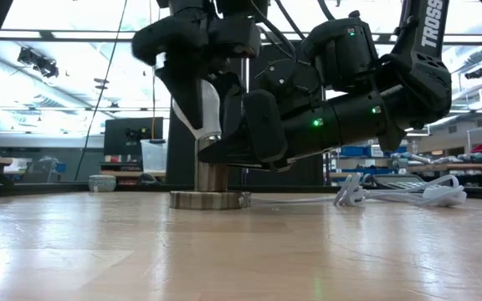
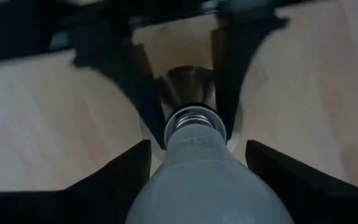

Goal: Screw lightbulb
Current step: Insert the light bulb into the lamp

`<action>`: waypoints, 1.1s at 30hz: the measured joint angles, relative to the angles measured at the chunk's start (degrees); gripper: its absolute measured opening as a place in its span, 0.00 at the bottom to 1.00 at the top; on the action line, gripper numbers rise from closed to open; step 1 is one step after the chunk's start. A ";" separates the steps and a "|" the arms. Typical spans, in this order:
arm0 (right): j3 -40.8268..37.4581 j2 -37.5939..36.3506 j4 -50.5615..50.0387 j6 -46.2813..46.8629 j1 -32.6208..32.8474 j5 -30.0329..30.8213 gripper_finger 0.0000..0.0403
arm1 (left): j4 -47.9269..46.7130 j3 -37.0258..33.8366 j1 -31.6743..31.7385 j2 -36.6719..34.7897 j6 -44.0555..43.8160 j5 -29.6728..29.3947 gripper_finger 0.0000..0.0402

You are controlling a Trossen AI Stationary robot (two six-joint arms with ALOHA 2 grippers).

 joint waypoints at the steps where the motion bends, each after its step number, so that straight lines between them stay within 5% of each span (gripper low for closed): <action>1: -0.02 0.00 0.00 -0.01 0.00 0.00 0.46 | 0.12 0.00 -0.35 0.00 2.99 -0.61 0.63; 16: -0.02 0.00 -0.01 -0.08 0.00 -0.26 0.46 | 2.69 0.00 -5.47 0.50 37.42 -2.74 0.65; 33: -0.04 0.00 -0.02 -0.03 -0.06 0.11 0.46 | 5.11 0.02 -4.80 1.29 37.82 -6.78 0.70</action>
